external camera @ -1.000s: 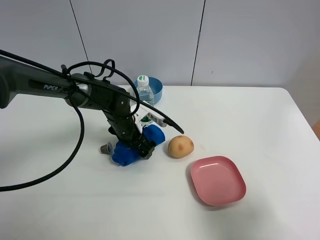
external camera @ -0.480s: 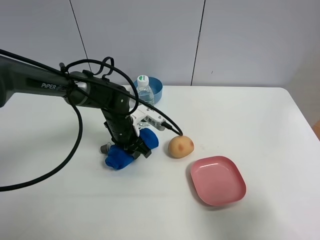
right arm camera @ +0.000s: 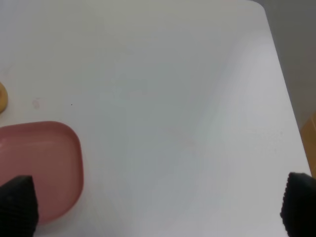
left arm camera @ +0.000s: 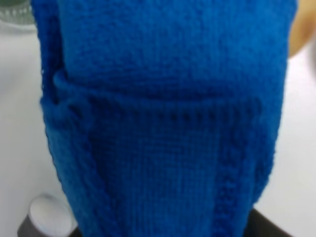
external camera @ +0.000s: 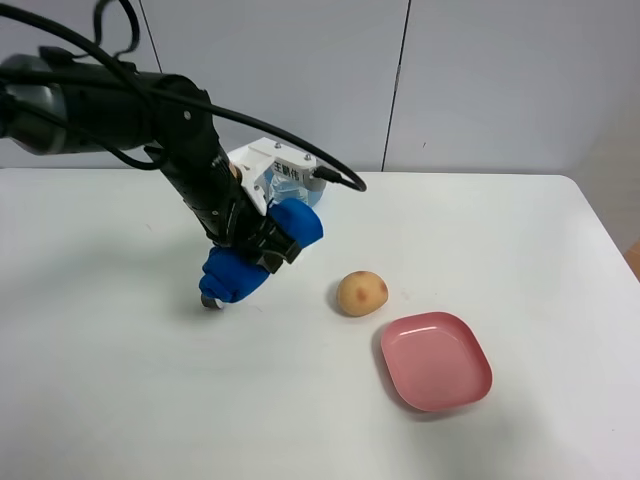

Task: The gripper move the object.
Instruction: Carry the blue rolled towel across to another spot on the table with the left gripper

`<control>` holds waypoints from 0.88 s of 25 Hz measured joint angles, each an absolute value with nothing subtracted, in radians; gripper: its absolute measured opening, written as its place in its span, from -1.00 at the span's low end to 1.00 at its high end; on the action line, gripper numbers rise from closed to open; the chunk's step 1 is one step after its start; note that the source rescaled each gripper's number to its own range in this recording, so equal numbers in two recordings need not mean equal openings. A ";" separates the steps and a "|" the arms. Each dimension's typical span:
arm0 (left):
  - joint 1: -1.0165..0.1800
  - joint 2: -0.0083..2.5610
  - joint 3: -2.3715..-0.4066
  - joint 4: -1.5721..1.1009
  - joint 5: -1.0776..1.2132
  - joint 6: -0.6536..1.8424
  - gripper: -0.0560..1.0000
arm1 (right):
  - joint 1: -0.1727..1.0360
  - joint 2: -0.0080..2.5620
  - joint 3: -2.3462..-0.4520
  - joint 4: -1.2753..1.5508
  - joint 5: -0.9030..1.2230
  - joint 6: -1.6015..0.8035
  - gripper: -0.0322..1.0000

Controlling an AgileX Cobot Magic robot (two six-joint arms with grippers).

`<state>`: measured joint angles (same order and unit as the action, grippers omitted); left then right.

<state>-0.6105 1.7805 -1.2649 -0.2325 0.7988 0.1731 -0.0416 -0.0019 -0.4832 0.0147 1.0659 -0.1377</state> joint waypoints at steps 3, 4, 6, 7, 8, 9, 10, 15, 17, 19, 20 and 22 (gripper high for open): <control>-0.613 1.739 -1.322 -0.261 0.861 0.169 -0.89 | -0.042 -0.002 -0.483 0.015 1.066 -0.138 1.00; -0.616 1.733 -1.355 -0.264 0.876 0.168 -0.89 | -0.042 -0.002 -0.483 0.015 1.066 -0.138 1.00; -0.628 1.732 -1.423 -0.265 0.896 0.168 -0.89 | -0.042 -0.002 -0.483 0.015 1.066 -0.138 1.00; -0.636 1.732 -1.458 -0.265 0.896 0.168 -0.89 | -0.042 -0.002 -0.483 0.015 1.066 -0.138 1.00; -0.643 1.733 -1.494 -0.261 0.896 0.169 -0.89 | -0.042 -0.002 -0.483 0.015 1.066 -0.138 1.00; -0.652 1.735 -1.524 -0.257 0.894 0.169 -0.89 | -0.042 -0.002 -0.483 0.015 1.066 -0.138 1.00; -0.661 1.740 -1.559 -0.250 0.890 0.169 -0.89 | -0.042 -0.002 -0.483 0.015 1.066 -0.138 1.00; -0.692 1.824 -1.720 -0.237 0.868 0.187 -0.89 | -0.042 -0.002 -0.483 0.015 1.066 -0.138 1.00; -0.696 1.846 -1.744 -0.237 0.863 0.196 -0.89 | -0.042 -0.002 -0.483 0.015 1.066 -0.138 1.00; -0.703 1.932 -1.819 -0.233 0.836 0.222 -0.89 | -0.042 -0.002 -0.483 0.015 1.066 -0.138 1.00; -0.705 1.957 -1.843 -0.233 0.827 0.229 -0.89 | -0.042 -0.002 -0.483 0.015 1.066 -0.138 1.00; -0.705 2.011 -1.883 -0.233 0.803 0.242 -0.89 | -0.042 -0.002 -0.483 0.015 1.066 -0.138 1.00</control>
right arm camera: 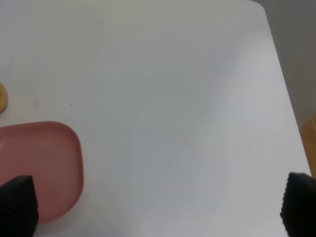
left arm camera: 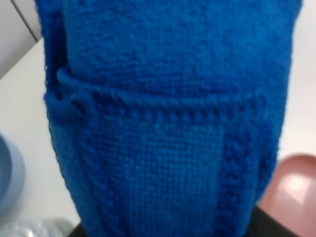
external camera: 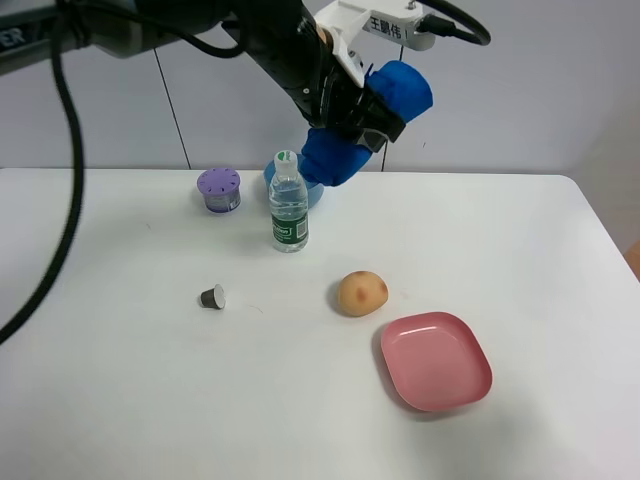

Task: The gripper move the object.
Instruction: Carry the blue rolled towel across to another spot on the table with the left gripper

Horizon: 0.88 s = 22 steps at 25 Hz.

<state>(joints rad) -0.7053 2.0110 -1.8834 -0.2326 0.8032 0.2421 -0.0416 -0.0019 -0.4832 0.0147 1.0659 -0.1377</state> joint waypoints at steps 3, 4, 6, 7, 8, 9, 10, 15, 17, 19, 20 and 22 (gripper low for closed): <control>-0.705 2.078 -1.922 -0.233 0.754 0.261 -0.89 | -0.042 -0.002 -0.483 0.015 1.066 -0.138 1.00; -0.705 2.099 -1.930 -0.234 0.730 0.267 -0.89 | -0.042 -0.002 -0.483 0.015 1.066 -0.138 1.00; -0.705 2.134 -1.945 -0.238 0.680 0.275 -0.89 | -0.042 -0.002 -0.483 0.015 1.066 -0.138 1.00; -0.705 2.152 -1.950 -0.242 0.651 0.275 -0.89 | -0.042 -0.002 -0.483 0.015 1.066 -0.138 1.00; -0.705 2.168 -1.954 -0.250 0.623 0.277 -0.89 | -0.042 -0.002 -0.483 0.015 1.066 -0.138 1.00; -0.707 2.180 -1.955 -0.259 0.593 0.278 -0.89 | -0.042 -0.002 -0.483 0.015 1.066 -0.138 1.00; -0.710 2.192 -1.956 -0.267 0.570 0.278 -0.89 | -0.042 -0.002 -0.483 0.015 1.066 -0.138 1.00; -0.734 2.266 -1.956 -0.292 0.467 0.279 -0.89 | -0.042 -0.002 -0.483 0.015 1.066 -0.138 1.00; -0.746 2.295 -1.958 -0.296 0.441 0.279 -0.89 | -0.042 -0.002 -0.483 0.015 1.066 -0.138 1.00; -0.756 2.325 -1.958 -0.296 0.421 0.279 -0.89 | -0.042 -0.002 -0.483 0.015 1.066 -0.138 1.00; -0.763 2.342 -1.958 -0.296 0.417 0.279 -0.89 | -0.042 -0.002 -0.483 0.015 1.066 -0.138 1.00; -0.776 2.376 -1.958 -0.296 0.405 0.279 -0.89 | -0.042 -0.002 -0.483 0.015 1.066 -0.138 1.00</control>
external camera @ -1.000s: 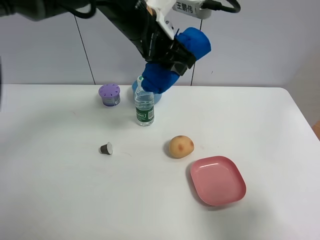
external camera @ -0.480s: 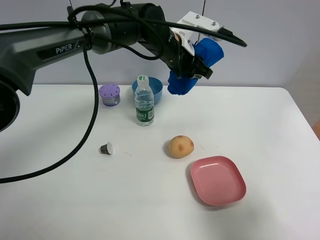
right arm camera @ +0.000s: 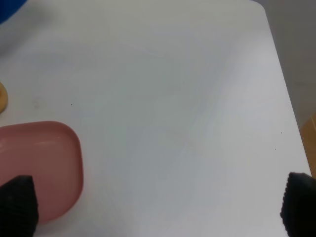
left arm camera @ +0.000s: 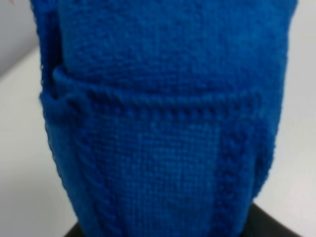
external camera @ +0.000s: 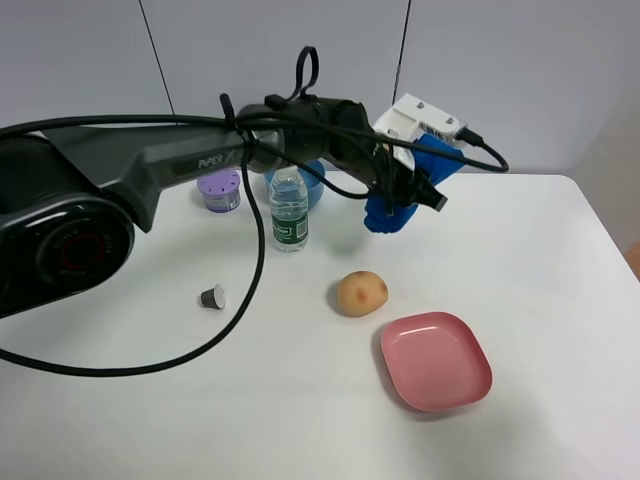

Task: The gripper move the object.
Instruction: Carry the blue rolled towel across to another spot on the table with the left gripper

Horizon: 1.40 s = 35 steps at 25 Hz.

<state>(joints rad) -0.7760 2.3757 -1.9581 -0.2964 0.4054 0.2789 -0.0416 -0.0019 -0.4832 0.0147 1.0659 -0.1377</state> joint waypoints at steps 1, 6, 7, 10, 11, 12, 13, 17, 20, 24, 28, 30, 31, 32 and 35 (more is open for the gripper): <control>-0.784 2.390 -1.958 -0.296 0.396 0.279 -0.89 | -0.042 -0.002 -0.483 0.015 1.066 -0.138 1.00; -0.819 2.440 -1.967 -0.297 0.341 0.279 -0.89 | -0.042 -0.002 -0.483 0.015 1.066 -0.138 1.00; -0.824 2.443 -1.968 -0.297 0.323 0.279 -0.89 | -0.042 -0.002 -0.483 0.015 1.066 -0.138 1.00; -0.838 2.443 -1.969 -0.297 0.285 0.279 -0.89 | -0.042 -0.002 -0.483 0.015 1.066 -0.138 1.00; -0.842 2.443 -1.969 -0.297 0.277 0.279 -0.89 | -0.042 -0.002 -0.483 0.015 1.066 -0.138 1.00; -0.843 2.444 -1.970 -0.297 0.269 0.279 -0.89 | -0.042 -0.002 -0.483 0.015 1.066 -0.138 1.00; -0.843 2.446 -1.972 -0.297 0.269 0.279 -0.89 | -0.042 -0.002 -0.483 0.015 1.066 -0.138 1.00; -0.843 2.474 -1.978 -0.297 0.264 0.279 -0.89 | -0.042 -0.002 -0.483 0.015 1.066 -0.138 1.00; -0.843 2.500 -1.978 -0.297 0.268 0.280 -0.89 | -0.042 -0.002 -0.483 0.015 1.066 -0.138 1.00; -0.843 2.515 -1.978 -0.297 0.273 0.287 -0.89 | -0.042 -0.002 -0.483 0.015 1.066 -0.138 1.00; -0.843 2.518 -1.978 -0.297 0.297 0.331 -0.87 | -0.042 -0.002 -0.483 0.015 1.066 -0.138 1.00; -0.843 2.518 -1.978 -0.297 0.308 0.353 -0.65 | -0.042 -0.002 -0.483 0.015 1.066 -0.138 1.00; -0.843 2.518 -1.978 -0.297 0.308 0.362 -0.45 | -0.042 -0.002 -0.483 0.015 1.066 -0.138 1.00; -0.843 2.518 -1.978 -0.297 0.308 0.366 -0.22 | -0.042 -0.002 -0.483 0.015 1.066 -0.138 1.00; -0.843 2.518 -1.978 -0.297 0.300 0.376 0.31 | -0.042 -0.002 -0.483 0.015 1.066 -0.138 1.00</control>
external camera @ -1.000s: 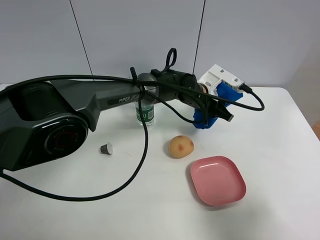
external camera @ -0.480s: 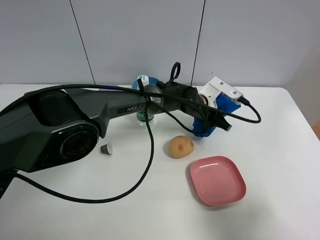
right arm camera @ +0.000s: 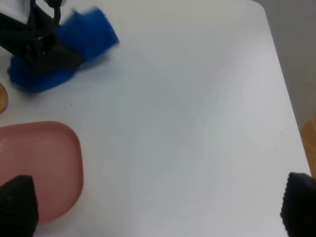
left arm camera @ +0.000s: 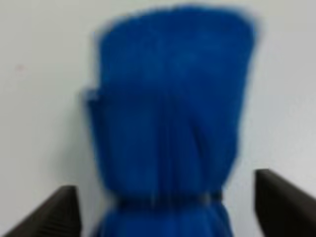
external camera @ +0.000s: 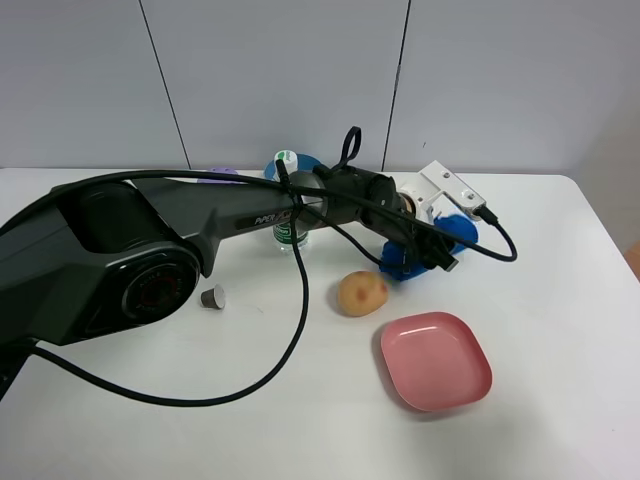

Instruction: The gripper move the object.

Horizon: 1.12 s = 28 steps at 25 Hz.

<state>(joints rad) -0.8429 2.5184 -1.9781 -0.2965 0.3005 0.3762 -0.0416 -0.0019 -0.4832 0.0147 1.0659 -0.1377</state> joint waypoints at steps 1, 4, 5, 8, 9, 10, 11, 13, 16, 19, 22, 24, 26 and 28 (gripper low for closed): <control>-0.843 2.518 -1.978 -0.297 0.296 0.377 0.41 | -0.042 -0.002 -0.483 0.015 1.066 -0.138 1.00; -0.843 2.518 -1.978 -0.297 0.294 0.378 0.49 | -0.042 -0.002 -0.483 0.015 1.066 -0.138 1.00; -0.843 2.518 -1.978 -0.298 0.294 0.378 0.50 | -0.042 -0.002 -0.483 0.015 1.066 -0.138 1.00; -0.843 2.518 -1.978 -0.316 0.312 0.348 0.51 | -0.042 -0.002 -0.483 0.015 1.066 -0.138 1.00; -0.843 2.517 -1.978 -0.319 0.322 0.337 0.51 | -0.042 -0.002 -0.483 0.015 1.066 -0.138 1.00; -0.843 2.514 -1.978 -0.320 0.331 0.331 0.51 | -0.042 -0.002 -0.483 0.015 1.066 -0.138 1.00; -0.843 2.509 -1.978 -0.319 0.341 0.330 0.52 | -0.042 -0.002 -0.483 0.015 1.066 -0.138 1.00; -0.843 2.495 -1.978 -0.309 0.357 0.331 0.60 | -0.042 -0.002 -0.483 0.015 1.066 -0.138 1.00; -0.837 2.465 -1.978 -0.302 0.390 0.332 0.90 | -0.042 -0.002 -0.483 0.015 1.066 -0.138 1.00; -0.825 2.436 -1.979 -0.292 0.441 0.320 0.97 | -0.042 -0.002 -0.483 0.015 1.066 -0.138 1.00; -0.808 2.398 -1.979 -0.269 0.517 0.298 0.98 | -0.042 -0.002 -0.483 0.015 1.066 -0.138 1.00; -0.792 2.362 -1.979 -0.253 0.576 0.290 0.98 | -0.042 -0.002 -0.483 0.015 1.066 -0.138 1.00; -0.776 2.315 -1.979 -0.245 0.625 0.271 0.98 | -0.042 -0.002 -0.483 0.015 1.066 -0.138 1.00; -0.757 2.269 -1.979 -0.232 0.668 0.248 0.98 | -0.042 -0.002 -0.483 0.015 1.066 -0.138 1.00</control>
